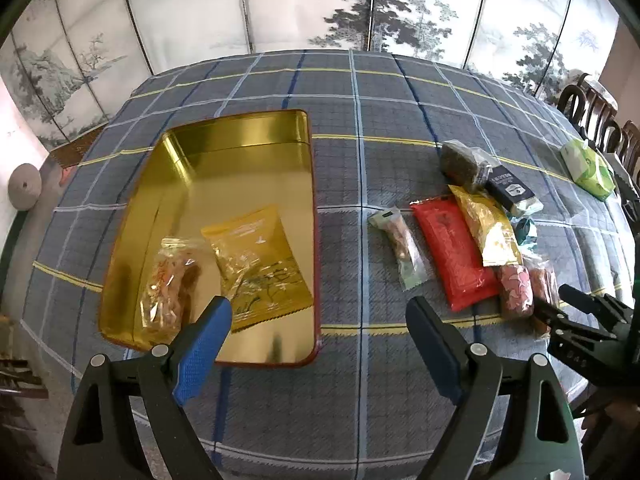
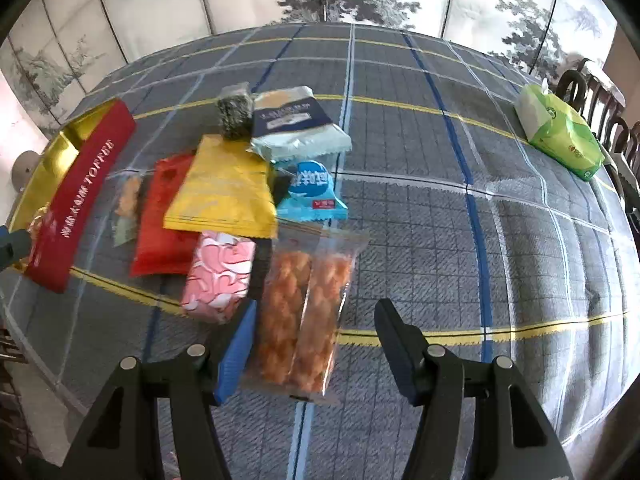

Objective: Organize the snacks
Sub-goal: 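Grasp the clear bag of orange twisted sticks with the right tool while the left tool approaches the green-label packet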

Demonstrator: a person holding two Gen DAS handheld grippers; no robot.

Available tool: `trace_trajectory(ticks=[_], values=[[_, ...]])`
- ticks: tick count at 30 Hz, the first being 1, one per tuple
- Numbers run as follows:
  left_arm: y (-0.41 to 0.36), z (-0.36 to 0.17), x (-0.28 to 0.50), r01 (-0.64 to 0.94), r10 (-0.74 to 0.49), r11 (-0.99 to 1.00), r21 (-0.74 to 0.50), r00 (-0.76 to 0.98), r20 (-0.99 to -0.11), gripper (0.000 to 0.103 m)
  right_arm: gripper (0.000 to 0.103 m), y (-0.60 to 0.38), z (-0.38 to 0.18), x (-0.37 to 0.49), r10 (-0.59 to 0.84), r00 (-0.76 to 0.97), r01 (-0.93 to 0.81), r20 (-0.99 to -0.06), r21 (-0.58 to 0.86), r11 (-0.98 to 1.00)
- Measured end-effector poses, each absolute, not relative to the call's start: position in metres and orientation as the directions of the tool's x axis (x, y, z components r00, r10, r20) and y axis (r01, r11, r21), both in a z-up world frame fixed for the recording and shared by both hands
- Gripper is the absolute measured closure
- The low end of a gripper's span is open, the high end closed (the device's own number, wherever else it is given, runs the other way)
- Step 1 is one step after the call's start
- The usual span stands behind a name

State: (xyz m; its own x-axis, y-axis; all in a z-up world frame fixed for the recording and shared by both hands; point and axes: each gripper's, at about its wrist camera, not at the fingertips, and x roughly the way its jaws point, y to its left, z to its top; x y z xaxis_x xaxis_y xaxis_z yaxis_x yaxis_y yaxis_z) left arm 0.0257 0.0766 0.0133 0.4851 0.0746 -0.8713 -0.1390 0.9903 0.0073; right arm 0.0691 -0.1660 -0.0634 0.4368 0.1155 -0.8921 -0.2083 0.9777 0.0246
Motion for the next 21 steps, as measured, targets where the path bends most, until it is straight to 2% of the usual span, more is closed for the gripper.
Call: trace_trajectory(ticks=[2,4,5,15,21], values=[[0.074,0.011,0.030,-0.139,0.071,0.990,0.003,0.484,-0.872,0.016,0.045,-0.168,-0.067,0.071,0.115,0.444,-0.199,-0.888,0.027,0.980],[0.072,0.010,0.033,-0.138,0.066,0.990,-0.001,0.480,-0.875,0.016,0.056,-0.167,-0.067,0.071,0.106,0.460,-0.207,-0.882,0.010,0.978],[0.070,0.010,0.035,-0.135,0.060,0.991,-0.006,0.480,-0.875,0.016,0.064,-0.167,-0.067,0.071,0.105,0.466,-0.210,-0.879,0.005,0.978],[0.047,0.001,0.053,-0.103,0.047,0.995,-0.001,0.460,-0.886,0.017,0.065,-0.203,-0.066,0.090,0.092,0.515,-0.166,-0.852,0.006,0.986],[0.044,-0.002,0.063,-0.128,0.049,0.992,-0.011,0.455,-0.889,0.020,0.065,-0.228,-0.069,0.121,0.057,0.574,-0.124,-0.817,-0.018,0.992]])
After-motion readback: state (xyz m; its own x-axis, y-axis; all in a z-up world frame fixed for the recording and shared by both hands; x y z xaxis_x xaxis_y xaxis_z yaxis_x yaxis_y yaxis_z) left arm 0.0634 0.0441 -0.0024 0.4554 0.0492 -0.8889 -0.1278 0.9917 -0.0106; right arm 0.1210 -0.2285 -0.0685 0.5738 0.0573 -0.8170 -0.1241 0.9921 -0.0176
